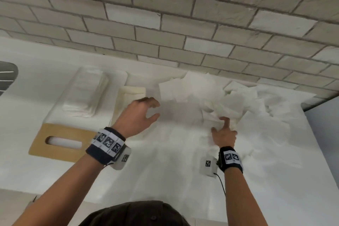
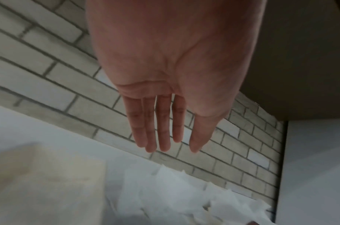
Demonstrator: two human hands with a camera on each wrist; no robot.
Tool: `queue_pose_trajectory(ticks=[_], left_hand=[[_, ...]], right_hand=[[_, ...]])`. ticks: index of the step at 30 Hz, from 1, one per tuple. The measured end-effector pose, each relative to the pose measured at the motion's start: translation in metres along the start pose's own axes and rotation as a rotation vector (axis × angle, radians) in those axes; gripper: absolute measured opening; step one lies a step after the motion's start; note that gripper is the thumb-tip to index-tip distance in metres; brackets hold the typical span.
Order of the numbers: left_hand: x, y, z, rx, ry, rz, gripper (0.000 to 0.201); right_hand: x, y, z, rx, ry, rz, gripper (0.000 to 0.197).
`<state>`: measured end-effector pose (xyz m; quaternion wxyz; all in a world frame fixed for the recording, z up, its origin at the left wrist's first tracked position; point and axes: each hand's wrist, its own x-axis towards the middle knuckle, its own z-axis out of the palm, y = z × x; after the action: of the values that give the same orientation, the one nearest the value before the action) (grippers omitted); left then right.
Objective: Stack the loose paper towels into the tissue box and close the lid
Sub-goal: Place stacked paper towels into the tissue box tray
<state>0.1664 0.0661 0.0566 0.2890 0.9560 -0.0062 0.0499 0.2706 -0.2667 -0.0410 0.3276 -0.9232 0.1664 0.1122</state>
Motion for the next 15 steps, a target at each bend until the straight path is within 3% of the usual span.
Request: queue_pose_trajectory(ticks=[3,5,10,12,15], left_hand=[[0.002,0.026,0.034,-0.086,-0.064,0.055,0.034],[0.005,0.04,0.053,-0.145,-0.112,0.068,0.046],[0.024,0.071,0.081,-0.225,-0.185,0.146,0.096],[0.034,0.083,0.086,-0.247,-0.206,0.193,0.092],[0.042,0.096,0.092,-0.338,-0.149,0.197,0.052]], right_hand=[[-0.005,-0.004,-0.009,0.098,0.019,-0.16,0.041],[-0.016,-0.011,-0.023,0.232,0.011,-0.243,0.035],[-0.045,-0.035,-0.059,0.637,-0.314,-0.26,0.025],[-0.051,-0.043,-0.068,0.735,-0.393,-0.245,0.023],[-0.055,-0.048,-0.072,0.941,-0.46,-0.171,0.018]])
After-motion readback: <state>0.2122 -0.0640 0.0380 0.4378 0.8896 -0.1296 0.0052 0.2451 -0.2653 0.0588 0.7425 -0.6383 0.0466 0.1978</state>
